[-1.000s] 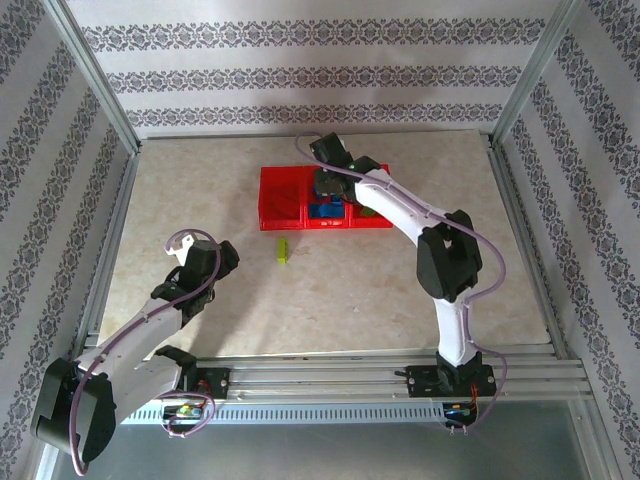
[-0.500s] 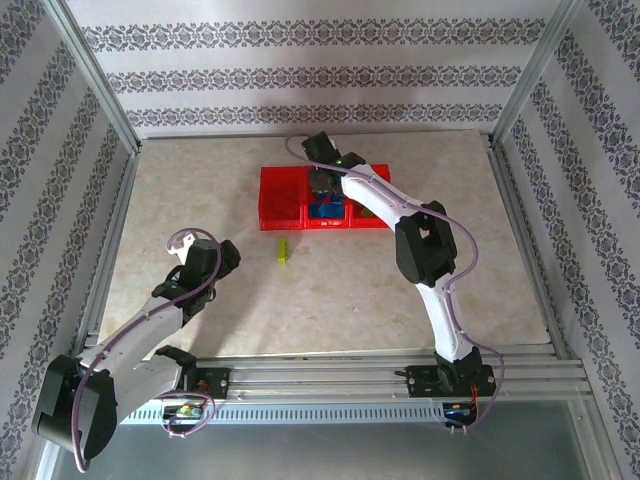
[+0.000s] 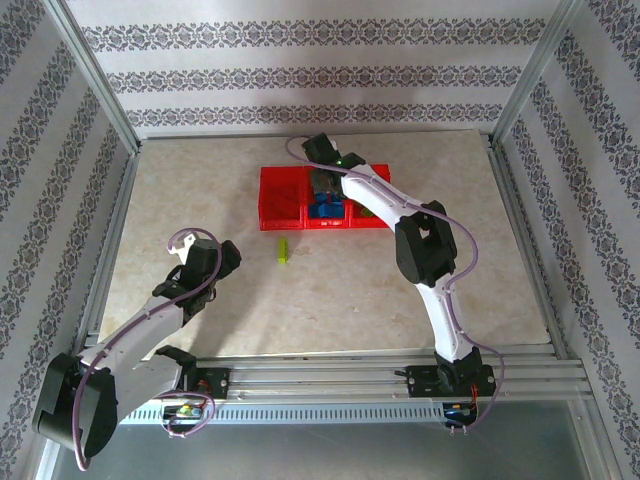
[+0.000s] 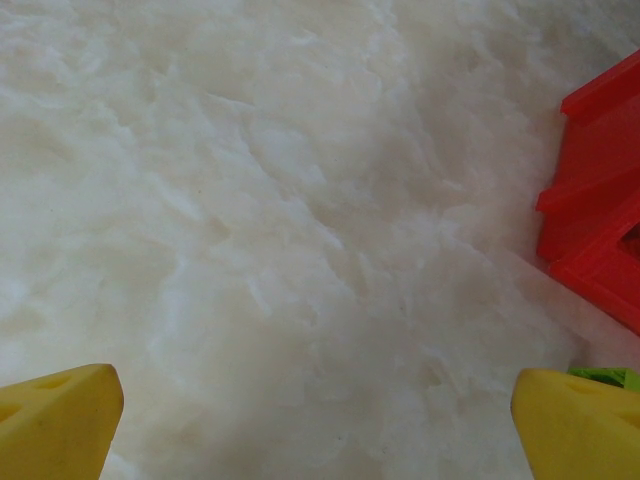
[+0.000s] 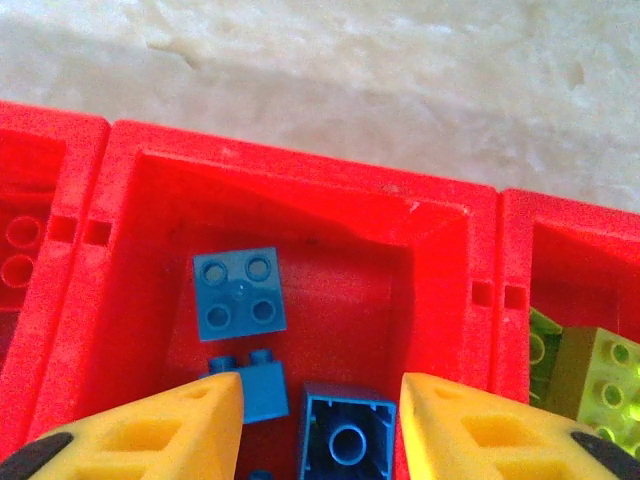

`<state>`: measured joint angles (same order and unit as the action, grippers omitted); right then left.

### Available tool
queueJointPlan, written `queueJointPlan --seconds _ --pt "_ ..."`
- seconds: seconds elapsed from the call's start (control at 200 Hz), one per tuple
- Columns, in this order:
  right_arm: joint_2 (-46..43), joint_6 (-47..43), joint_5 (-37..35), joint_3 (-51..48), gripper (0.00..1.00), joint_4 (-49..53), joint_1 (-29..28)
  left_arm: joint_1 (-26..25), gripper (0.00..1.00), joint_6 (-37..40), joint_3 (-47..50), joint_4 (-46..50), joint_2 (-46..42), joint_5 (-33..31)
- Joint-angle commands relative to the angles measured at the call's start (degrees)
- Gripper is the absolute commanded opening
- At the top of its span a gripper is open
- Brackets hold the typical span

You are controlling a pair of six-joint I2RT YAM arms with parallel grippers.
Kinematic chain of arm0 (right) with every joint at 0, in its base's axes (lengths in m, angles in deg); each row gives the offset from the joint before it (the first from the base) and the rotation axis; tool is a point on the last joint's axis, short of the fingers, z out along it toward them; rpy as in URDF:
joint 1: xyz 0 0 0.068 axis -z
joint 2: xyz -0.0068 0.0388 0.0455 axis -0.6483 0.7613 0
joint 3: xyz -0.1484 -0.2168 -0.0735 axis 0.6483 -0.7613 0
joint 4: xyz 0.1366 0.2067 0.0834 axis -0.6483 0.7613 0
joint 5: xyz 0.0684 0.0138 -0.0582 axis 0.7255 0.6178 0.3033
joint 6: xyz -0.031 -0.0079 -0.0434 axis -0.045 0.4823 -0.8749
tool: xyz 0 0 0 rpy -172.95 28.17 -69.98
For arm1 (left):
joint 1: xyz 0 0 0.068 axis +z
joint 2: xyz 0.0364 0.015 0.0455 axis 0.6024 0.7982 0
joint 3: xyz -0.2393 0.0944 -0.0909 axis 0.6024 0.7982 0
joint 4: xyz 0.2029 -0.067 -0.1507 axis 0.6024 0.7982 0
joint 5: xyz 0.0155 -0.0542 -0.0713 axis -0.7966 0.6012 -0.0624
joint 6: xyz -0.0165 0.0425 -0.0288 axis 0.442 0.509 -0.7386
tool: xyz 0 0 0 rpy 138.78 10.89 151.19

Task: Sort the legos into containers by color
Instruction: Pick up the lego from the center of the table.

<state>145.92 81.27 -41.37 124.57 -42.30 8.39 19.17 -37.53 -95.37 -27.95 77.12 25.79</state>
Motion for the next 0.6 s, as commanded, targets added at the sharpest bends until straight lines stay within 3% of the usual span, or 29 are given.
queueJointPlan --seconds 0.0,0.38,0.595 --pt "-5.54 -0.34 -1.09 -2.28 0.48 0.81 -0.85 1.00 1.00 0.29 -1.99 -1.75 0.17 0.30" --pt "-16.82 4.85 0.93 -14.01 0.63 0.09 -6.98 1.21 0.99 -0.13 -2.03 -1.92 0.65 0.20" --pt "-18.97 9.91 2.81 -19.73 0.75 0.24 -12.16 1.31 1.00 -0.35 -1.86 -2.17 0.66 -0.09"
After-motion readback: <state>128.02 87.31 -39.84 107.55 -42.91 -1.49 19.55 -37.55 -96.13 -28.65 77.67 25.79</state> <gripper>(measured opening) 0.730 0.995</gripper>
